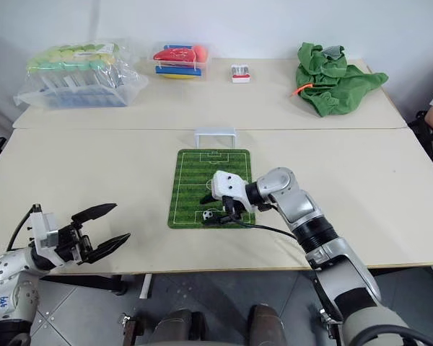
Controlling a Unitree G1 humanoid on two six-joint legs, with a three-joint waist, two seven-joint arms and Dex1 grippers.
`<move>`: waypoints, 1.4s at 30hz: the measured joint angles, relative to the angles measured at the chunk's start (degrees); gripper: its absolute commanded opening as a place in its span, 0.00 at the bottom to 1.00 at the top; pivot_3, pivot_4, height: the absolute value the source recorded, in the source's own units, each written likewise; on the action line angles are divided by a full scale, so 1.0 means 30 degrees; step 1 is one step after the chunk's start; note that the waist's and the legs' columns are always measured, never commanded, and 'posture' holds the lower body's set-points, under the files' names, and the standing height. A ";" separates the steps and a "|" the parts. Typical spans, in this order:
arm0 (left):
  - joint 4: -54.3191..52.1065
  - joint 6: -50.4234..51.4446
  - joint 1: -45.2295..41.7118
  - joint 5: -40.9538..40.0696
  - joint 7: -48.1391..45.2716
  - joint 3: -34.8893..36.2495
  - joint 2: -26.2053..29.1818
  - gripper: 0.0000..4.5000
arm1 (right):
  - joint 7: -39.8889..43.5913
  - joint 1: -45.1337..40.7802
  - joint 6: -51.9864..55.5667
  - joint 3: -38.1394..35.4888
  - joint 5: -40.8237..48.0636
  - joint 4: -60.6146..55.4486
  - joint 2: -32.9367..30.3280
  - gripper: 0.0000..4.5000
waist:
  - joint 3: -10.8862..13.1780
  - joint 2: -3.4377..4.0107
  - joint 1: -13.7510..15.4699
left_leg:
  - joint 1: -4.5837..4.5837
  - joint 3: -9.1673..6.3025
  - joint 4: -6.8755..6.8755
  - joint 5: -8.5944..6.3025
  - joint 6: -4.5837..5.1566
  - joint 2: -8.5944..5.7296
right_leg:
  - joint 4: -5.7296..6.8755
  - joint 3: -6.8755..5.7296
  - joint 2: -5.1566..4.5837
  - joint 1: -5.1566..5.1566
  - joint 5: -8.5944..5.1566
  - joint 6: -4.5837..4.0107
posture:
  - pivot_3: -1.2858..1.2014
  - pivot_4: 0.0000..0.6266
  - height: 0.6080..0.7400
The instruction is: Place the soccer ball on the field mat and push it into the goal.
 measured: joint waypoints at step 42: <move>0.1490 0.1861 -0.2256 -0.0003 0.2703 -0.0031 0.0276 1.00 | -0.5267 -0.3652 -0.2350 -0.4040 -0.0081 0.5861 -0.0052 0.04 | 0.0014 0.0013 -0.0383 | -0.0015 -0.0025 -0.0041 -0.0006 -0.0012 -0.0014 | 0.0000 -0.0010 0.0003 -0.0010 0.0000 0.0000 | 0.52 0.24 1.00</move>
